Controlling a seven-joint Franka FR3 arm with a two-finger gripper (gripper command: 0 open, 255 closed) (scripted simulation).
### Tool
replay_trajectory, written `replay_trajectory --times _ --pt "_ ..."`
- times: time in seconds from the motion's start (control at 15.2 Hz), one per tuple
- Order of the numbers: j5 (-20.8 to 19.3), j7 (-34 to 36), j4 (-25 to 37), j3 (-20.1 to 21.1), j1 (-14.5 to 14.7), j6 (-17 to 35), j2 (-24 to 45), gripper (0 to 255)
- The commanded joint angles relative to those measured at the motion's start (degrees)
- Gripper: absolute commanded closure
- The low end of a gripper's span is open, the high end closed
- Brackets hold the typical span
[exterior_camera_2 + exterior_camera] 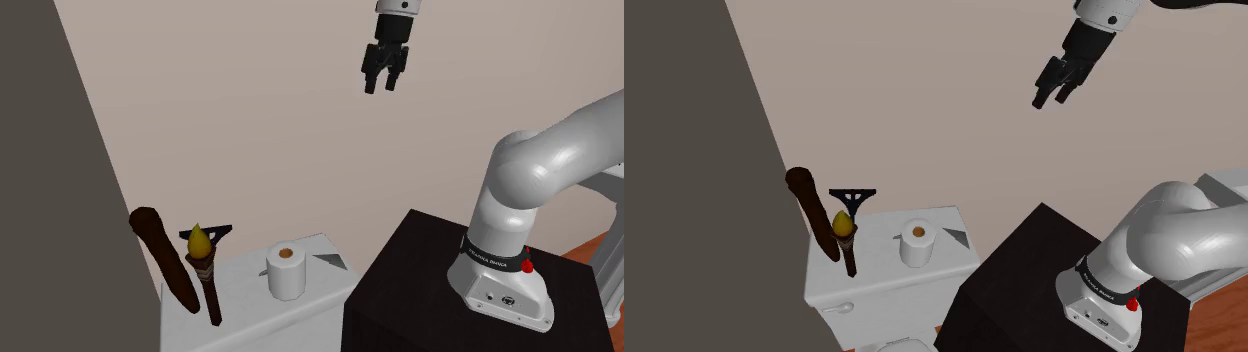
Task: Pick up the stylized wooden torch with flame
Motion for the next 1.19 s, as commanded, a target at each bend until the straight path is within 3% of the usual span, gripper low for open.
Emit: replay_trajectory --times 0.0,0.53,1.12 --pt "0.0 0.0 0.0 0.0 0.0 0.0 0.0 0" --pt "3.6 5.9 -5.5 8.8 3.9 12.9 4.2 0" --pt "4.7 13.4 -6.4 19.5 6.6 27.8 14.8 0"
